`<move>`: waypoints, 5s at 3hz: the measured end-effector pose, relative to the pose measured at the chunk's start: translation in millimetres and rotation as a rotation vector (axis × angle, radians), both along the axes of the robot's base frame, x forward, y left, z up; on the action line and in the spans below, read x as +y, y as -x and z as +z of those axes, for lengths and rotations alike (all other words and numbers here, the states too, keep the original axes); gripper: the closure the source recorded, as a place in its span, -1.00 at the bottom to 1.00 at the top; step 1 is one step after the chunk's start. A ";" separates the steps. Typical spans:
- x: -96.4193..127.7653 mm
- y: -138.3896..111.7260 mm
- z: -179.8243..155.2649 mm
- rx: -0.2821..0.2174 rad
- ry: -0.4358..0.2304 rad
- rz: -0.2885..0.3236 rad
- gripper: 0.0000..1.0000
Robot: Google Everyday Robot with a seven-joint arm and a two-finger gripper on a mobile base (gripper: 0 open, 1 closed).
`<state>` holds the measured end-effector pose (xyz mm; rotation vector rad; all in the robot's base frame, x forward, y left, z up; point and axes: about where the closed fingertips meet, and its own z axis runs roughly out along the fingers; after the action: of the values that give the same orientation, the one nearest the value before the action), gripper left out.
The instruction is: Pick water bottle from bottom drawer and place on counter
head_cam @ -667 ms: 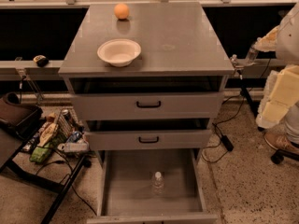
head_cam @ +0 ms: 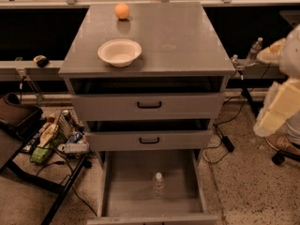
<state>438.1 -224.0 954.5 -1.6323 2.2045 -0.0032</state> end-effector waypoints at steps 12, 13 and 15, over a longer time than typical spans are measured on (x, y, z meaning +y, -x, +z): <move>29.6 -131.4 -587.5 -0.275 -1.003 -0.044 -1.00; 37.2 -135.9 -592.0 -0.247 -0.985 -0.048 -1.00; 116.4 -156.9 -656.5 -0.135 -1.094 0.024 -1.00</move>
Offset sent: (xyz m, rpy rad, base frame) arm 0.0155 -0.0835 -0.2112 0.8022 -0.2871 0.0260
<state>595.0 -107.6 298.0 -0.9647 1.5623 0.8944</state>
